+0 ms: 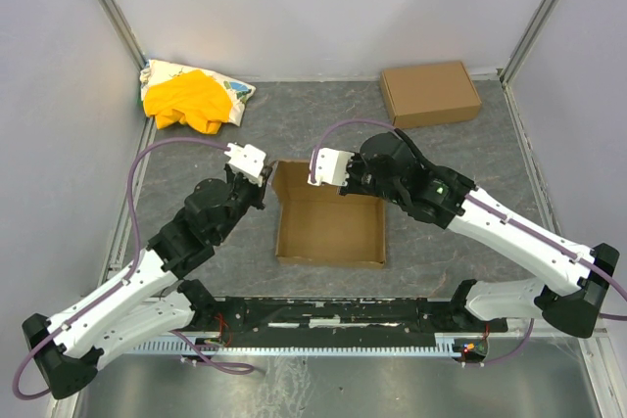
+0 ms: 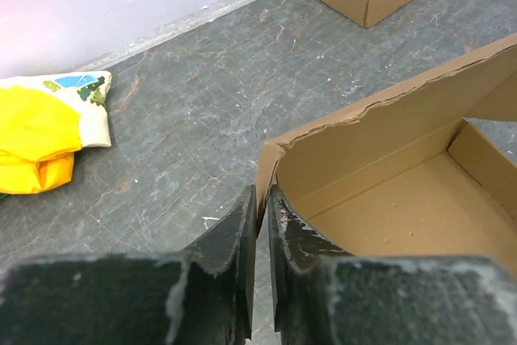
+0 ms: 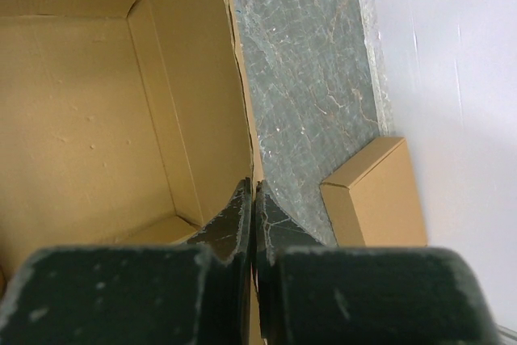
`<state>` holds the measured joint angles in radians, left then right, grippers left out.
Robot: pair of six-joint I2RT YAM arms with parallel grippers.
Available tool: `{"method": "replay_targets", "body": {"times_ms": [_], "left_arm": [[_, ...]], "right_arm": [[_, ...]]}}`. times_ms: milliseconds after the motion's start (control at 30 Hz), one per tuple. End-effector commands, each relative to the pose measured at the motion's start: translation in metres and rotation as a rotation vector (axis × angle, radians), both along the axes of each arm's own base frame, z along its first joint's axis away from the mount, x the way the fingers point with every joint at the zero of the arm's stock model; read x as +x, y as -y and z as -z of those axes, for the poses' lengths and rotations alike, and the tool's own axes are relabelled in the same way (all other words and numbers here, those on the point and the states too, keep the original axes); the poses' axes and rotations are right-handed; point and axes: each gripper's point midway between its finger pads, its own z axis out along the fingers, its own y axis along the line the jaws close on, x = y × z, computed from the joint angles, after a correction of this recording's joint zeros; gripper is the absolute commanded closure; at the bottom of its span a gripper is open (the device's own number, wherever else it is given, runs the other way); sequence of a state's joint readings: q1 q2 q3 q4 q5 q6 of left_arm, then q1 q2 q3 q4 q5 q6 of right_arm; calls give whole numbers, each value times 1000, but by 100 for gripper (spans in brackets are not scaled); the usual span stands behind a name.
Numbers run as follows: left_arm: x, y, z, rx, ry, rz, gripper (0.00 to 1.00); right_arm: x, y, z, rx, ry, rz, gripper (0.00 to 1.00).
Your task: Fold the paper box
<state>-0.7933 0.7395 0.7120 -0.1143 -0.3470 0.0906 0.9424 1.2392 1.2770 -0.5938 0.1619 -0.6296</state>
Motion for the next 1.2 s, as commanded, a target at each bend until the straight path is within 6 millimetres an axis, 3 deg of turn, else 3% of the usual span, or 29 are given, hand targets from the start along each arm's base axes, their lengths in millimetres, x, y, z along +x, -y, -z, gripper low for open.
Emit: {"method": "replay_targets", "body": {"times_ms": [0,33,100,233,333,533,567,667,700,767,833,933,1033,1167], "left_arm": [[2,3,-15,-47,53,10,76],[2,5,-15,-45,53,21,65],[1,7,-15,-38,57,34,53],[4,6,-14,-24,66,24,46],[6,7,-12,-8,64,24,56],[9,7,-9,11,61,15,95],[8,7,-9,12,62,16,97],[8,7,-10,8,66,17,97],[8,6,-11,7,68,16,97],[8,6,-12,3,70,12,97],[7,5,-14,-7,75,11,97],[7,5,-17,-14,81,11,97],[6,5,-19,-14,81,14,97],[5,4,-23,-22,89,14,97]], "right_arm": [[-4,-1,-17,68,13,1,97],[-4,-1,-17,67,12,1,97],[-4,-2,-15,62,10,-1,97],[-5,-3,-15,63,6,-7,98],[-4,-3,-15,60,6,-7,98],[-5,-2,-17,71,4,-2,96],[-5,-2,-18,76,5,1,95],[-4,0,-21,100,10,23,78],[-4,1,-23,108,13,32,65],[-2,5,-27,134,24,66,25],[1,12,-32,166,37,117,8],[5,28,-43,248,70,224,4],[5,53,-53,364,110,358,8],[-1,91,-40,519,123,534,14]]}}
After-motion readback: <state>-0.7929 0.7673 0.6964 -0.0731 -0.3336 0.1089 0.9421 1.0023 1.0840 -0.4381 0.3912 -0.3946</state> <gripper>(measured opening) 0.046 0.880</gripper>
